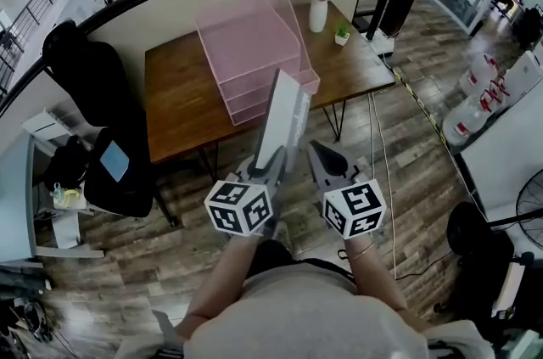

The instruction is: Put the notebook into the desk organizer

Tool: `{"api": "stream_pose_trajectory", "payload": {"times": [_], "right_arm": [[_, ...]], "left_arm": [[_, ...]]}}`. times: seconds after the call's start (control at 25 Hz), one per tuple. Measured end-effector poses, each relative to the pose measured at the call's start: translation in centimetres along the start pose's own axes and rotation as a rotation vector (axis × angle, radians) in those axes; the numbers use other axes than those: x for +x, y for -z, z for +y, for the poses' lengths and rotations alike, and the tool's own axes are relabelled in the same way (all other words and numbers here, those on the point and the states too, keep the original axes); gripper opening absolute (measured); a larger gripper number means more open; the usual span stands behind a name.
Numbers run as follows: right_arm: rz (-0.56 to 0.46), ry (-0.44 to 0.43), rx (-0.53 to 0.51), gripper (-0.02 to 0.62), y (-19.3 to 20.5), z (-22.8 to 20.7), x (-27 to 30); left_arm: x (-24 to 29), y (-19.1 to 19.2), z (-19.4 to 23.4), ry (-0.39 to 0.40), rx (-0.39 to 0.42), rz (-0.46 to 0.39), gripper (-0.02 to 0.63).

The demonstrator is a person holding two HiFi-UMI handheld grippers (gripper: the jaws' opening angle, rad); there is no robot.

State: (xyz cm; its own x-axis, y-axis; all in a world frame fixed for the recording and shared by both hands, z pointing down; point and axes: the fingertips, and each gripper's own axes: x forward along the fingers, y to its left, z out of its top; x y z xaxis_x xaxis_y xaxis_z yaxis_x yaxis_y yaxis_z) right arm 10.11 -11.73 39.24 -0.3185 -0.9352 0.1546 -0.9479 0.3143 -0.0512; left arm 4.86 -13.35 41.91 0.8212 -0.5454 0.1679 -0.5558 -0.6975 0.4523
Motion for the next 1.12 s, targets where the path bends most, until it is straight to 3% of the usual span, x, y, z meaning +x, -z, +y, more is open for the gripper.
{"api": "stream_pose_trajectory", "payload": {"times": [0.48,1.12], "right_arm": [[-0.007,-0.030,-0.008,0.009,-0.8,-1.5,6.4],[0.065,-0.191,-0.016,0.009,0.2,-0.9,10.6]], "left_arm": [[2.5,-1.4,3.2,0.020,0.014,0.022,0.020],[3.5,1.7,5.4,-0.029,-0.126,0.101,0.020]]}}
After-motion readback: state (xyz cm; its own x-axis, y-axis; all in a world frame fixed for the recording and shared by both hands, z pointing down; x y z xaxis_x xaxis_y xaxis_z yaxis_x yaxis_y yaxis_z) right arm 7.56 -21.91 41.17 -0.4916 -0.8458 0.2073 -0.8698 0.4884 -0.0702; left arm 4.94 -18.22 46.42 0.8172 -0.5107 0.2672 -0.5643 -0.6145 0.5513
